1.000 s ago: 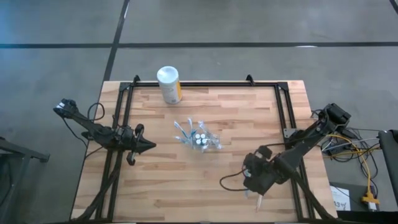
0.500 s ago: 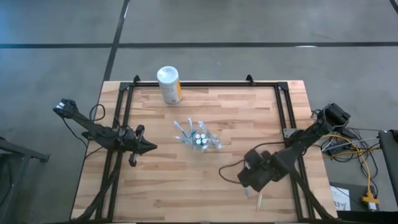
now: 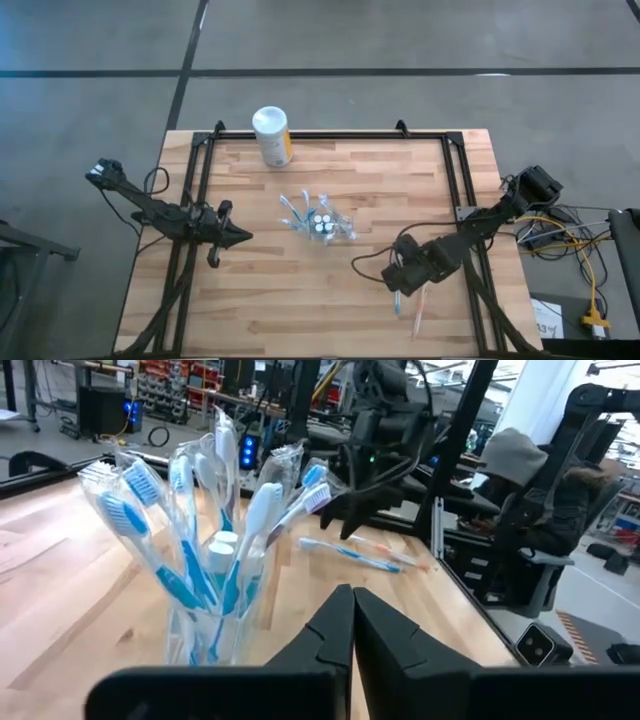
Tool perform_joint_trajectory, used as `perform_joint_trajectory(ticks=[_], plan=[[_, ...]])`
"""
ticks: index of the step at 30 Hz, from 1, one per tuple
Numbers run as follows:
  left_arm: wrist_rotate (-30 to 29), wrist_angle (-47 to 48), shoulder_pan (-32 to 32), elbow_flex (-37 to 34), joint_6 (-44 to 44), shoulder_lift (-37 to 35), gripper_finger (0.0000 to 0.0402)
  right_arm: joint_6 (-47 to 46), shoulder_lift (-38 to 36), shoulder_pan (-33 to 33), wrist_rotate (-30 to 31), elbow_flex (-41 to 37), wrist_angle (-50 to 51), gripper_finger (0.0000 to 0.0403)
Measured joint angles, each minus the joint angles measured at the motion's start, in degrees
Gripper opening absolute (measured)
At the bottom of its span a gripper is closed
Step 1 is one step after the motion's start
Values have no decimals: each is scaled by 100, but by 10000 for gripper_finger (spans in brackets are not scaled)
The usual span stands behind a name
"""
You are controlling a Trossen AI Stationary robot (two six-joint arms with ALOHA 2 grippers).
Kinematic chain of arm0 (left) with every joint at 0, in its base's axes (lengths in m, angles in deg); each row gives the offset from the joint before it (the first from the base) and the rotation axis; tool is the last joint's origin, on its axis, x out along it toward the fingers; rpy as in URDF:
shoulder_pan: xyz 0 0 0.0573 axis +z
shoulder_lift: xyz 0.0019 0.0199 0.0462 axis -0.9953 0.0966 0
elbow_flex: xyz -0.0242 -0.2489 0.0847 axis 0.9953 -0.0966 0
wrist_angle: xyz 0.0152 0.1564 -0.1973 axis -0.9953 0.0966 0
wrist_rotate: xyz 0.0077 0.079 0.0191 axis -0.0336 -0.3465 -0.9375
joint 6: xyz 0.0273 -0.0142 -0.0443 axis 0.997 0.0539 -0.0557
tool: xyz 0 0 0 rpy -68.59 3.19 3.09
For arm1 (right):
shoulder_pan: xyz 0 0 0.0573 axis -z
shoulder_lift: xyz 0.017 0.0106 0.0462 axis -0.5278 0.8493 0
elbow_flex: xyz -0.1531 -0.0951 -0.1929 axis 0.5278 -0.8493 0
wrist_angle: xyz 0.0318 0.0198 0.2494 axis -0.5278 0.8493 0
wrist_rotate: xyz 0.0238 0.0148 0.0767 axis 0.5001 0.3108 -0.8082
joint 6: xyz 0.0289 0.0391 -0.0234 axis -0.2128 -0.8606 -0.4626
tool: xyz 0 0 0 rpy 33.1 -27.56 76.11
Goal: Pick & Place toothbrushing station
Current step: Put the blue toothbrush into the transparent organizer
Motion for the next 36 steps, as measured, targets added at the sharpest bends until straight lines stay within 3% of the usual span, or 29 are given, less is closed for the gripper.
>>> perform_joint_trajectory(ticks=[10,17,23,31,36], plan=[[-2,-307,-1,4,-68,0,12,393,0,179,-16,-675,-975,235],[-9,-416,4,4,-63,-2,14,959,0,190,-184,-830,-1049,208],[-9,-416,4,4,-98,-2,14,1231,0,189,-314,-909,-1055,147],[-9,-453,4,7,-225,-2,14,1688,0,188,-152,-910,-1149,25],[-9,-453,4,7,-228,-2,14,1854,0,188,86,-910,-1378,17]])
